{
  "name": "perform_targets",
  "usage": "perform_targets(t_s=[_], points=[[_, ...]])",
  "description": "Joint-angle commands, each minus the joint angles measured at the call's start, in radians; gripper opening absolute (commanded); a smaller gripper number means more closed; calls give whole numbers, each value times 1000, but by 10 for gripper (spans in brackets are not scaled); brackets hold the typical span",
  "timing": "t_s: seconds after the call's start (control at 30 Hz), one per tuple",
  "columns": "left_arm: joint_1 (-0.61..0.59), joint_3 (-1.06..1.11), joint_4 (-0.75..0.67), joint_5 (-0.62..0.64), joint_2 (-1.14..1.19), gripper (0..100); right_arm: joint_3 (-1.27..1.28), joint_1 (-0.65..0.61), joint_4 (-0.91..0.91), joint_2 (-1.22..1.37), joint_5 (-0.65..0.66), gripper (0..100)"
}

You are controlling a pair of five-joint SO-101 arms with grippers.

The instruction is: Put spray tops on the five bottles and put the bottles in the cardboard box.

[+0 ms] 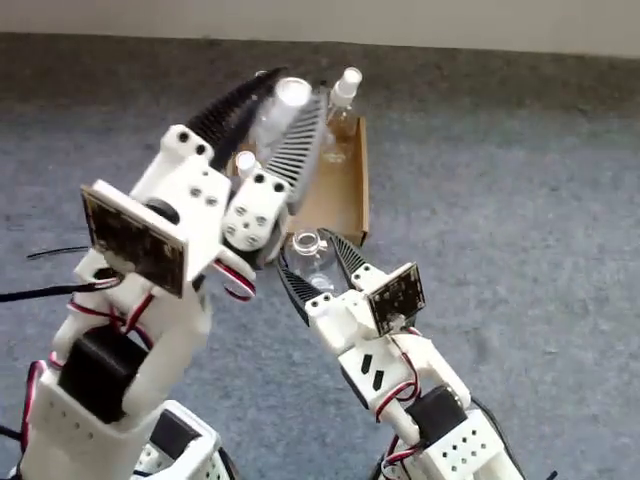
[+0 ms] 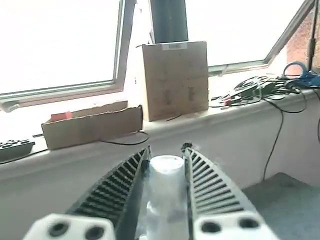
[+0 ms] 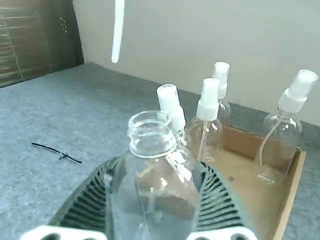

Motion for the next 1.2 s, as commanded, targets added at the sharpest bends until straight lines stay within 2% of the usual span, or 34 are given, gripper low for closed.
perform_targets(t_s=[0.0,0.23,0.37,1.17], points=[[113,-58,-37,11,53,6,-7,-1,-22,-25,-6,5],[200,-165,2,12,142,6,-10,35,-22,-27,-9,5],[197,-140,31,12,148,6,-10,77,-22,-27,-11,5],[196,-22,23,12,151,6,-12,76,-21,-28,-11,5]])
